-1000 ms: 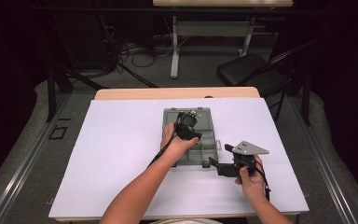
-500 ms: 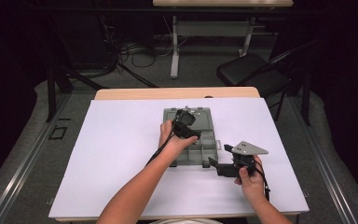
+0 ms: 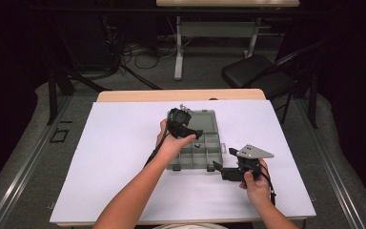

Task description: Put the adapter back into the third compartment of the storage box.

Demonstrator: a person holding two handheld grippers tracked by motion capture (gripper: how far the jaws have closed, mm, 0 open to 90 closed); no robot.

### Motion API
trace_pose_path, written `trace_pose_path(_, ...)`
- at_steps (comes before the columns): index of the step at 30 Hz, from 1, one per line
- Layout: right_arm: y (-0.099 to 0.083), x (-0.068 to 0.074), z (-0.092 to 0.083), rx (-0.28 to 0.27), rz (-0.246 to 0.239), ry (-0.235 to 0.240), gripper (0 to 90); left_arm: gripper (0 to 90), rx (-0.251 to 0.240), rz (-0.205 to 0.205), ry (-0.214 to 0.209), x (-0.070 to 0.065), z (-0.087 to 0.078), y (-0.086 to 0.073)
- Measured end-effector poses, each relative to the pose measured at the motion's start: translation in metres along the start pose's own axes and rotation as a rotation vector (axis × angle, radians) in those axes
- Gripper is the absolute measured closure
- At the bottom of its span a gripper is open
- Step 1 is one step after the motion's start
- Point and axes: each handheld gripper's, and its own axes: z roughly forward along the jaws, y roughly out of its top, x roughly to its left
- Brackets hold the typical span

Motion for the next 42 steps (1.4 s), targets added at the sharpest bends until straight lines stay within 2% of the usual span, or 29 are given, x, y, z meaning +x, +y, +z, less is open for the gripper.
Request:
trace_pose_path(4, 0.000, 0.000, 0.000, 0.000, 0.001, 0.000, 17.4, 21.7, -0.023, -0.005, -0.014, 0.000, -0.010, -0.003)
trace_pose_path(6, 0.000, 0.000, 0.000, 0.000, 0.003, 0.000, 17.4, 18.9, -0.018, -0.013, -0.050, 0.000, -0.017, -0.005)
trace_pose_path(7, 0.000, 0.000, 0.000, 0.000, 0.003, 0.000, 17.4, 17.1, -0.018, -0.013, -0.050, 0.000, -0.017, -0.005)
trace_pose_path(9, 0.000, 0.000, 0.000, 0.000, 0.002, -0.001, 17.4, 16.8, -0.049, -0.035, -0.080, -0.003, -0.024, -0.010)
trace_pose_path(10, 0.000, 0.000, 0.000, 0.000, 0.002, 0.000, 17.4, 16.8, -0.054, -0.032, -0.088, -0.004, -0.026, -0.012)
trace_pose_path(16, 0.000, 0.001, 0.000, 0.001, -0.002, -0.002, 17.4, 14.8, -0.059, 0.012, -0.092, -0.009, -0.032, -0.023)
trace_pose_path(19, 0.000, 0.001, 0.000, 0.004, -0.001, -0.002, 17.4, 14.8, -0.040, 0.033, -0.092, -0.012, -0.036, -0.027)
trace_pose_path(23, 0.000, 0.002, 0.000, 0.004, 0.000, -0.001, 17.4, 14.7, -0.030, 0.036, -0.107, -0.014, -0.042, -0.031)
trace_pose_path(32, 0.000, 0.002, 0.000, 0.002, -0.003, -0.002, 17.4, 14.5, 0.001, 0.018, -0.109, -0.007, -0.051, -0.046)
trace_pose_path(35, -0.001, 0.002, 0.000, 0.011, 0.001, -0.002, 17.4, 8.5, 0.023, -0.002, -0.114, -0.002, -0.052, -0.055)
trace_pose_path(39, -0.001, 0.002, 0.001, 0.009, -0.001, 0.000, 17.4, 7.5, 0.038, -0.003, -0.105, 0.001, -0.052, -0.059)
trace_pose_path(42, -0.001, 0.002, 0.001, 0.011, -0.004, -0.001, 17.4, 6.5, 0.028, -0.008, -0.105, 0.002, -0.052, -0.064)
